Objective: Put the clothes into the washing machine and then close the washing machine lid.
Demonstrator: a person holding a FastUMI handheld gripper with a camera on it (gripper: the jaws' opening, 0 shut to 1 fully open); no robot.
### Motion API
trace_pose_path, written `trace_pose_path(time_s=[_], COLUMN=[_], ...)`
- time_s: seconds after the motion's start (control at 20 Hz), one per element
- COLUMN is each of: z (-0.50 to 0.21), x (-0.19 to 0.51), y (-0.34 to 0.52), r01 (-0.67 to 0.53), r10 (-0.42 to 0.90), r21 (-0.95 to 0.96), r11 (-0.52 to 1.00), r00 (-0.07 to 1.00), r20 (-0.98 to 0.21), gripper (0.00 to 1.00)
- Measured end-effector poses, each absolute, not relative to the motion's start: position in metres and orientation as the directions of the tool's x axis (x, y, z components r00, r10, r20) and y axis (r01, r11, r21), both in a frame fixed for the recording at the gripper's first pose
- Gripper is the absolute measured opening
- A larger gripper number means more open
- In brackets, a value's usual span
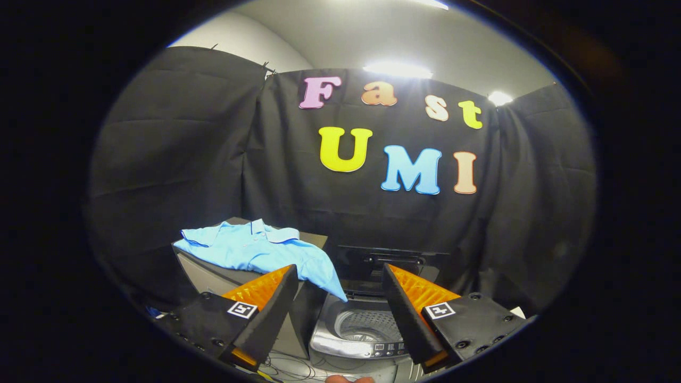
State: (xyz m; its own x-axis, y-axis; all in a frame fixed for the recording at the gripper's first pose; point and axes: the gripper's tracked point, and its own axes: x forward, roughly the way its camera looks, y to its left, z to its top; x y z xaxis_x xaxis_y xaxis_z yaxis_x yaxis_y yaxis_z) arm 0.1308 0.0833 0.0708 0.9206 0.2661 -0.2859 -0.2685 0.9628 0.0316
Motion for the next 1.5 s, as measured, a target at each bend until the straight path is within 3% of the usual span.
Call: trace_pose_path(time_s=[0.8, 1.5], z=[0.079, 0.035], x=[0.158, 0.208], y=[0.191, 0.294], r01=[-0.465, -0.527], r10=[0.495, 0.518], r21=[0.178, 0.131], r11=[0.867, 0.84], r00=[0.768, 0.705], r20=[-0.407, -0.485], gripper=[0.99, 0.99])
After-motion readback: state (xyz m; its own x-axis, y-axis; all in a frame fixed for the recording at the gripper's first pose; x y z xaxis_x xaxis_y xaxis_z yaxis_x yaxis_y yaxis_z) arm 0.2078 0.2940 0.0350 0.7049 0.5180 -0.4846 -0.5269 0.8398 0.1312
